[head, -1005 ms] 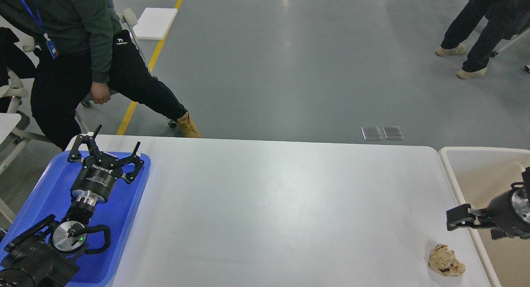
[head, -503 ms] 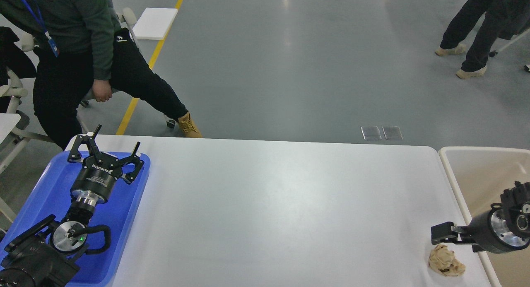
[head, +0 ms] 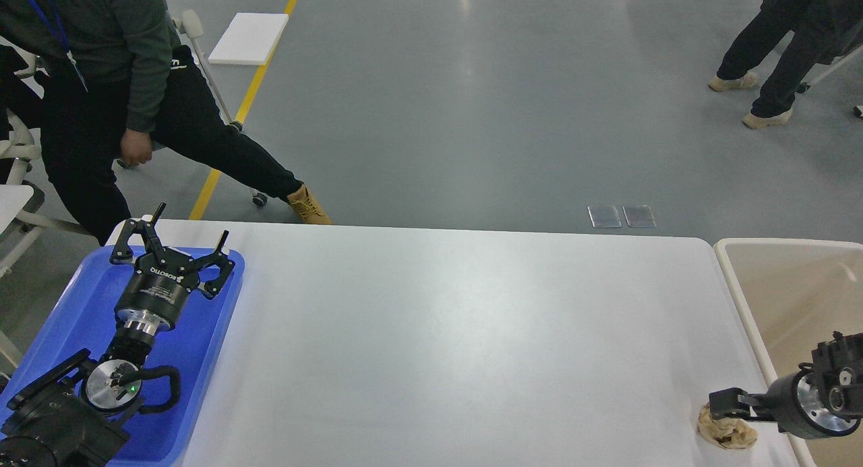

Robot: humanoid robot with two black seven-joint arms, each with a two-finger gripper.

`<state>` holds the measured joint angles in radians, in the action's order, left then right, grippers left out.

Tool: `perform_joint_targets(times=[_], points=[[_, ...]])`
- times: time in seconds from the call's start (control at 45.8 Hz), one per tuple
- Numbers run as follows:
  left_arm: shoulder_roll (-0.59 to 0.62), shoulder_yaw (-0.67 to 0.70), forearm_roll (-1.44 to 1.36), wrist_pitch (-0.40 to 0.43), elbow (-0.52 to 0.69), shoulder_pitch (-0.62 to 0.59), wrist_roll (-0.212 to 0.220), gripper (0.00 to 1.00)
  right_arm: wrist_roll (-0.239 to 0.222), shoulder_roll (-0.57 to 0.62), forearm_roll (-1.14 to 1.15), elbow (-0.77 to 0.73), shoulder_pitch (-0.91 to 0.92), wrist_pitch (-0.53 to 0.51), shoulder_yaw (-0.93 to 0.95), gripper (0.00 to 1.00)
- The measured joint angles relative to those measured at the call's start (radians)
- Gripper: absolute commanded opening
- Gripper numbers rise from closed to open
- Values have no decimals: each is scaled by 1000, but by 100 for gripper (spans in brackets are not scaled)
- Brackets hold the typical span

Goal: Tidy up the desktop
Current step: 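Lower the open right gripper over the crumpled tissue, then close the right gripper on the crumpled tissue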

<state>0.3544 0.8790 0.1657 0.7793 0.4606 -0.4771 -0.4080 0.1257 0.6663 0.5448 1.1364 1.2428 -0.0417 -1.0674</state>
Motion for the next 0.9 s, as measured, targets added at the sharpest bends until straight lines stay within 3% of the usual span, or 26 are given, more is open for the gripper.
perform_joint_targets(times=[0.415, 0.568, 0.656, 0.743, 0.874, 0.896], points=[[0, 0, 0, 0, 0, 0, 0, 99, 1, -39, 0, -58, -88, 10, 44, 100], [0, 0, 0, 0, 0, 0, 0, 99, 12, -64, 3, -63, -117, 39, 56, 93], [0, 0, 0, 0, 0, 0, 0, 99, 31, -81, 14, -63, -130, 64, 58, 69], [0, 0, 0, 0, 0, 0, 0, 99, 46, -92, 29, -64, -138, 87, 56, 33], [0, 0, 0, 0, 0, 0, 0, 99, 60, -102, 47, -65, -143, 112, 54, 1], [0, 0, 0, 0, 0, 0, 0, 99, 62, -103, 49, -65, -144, 116, 54, 0]])
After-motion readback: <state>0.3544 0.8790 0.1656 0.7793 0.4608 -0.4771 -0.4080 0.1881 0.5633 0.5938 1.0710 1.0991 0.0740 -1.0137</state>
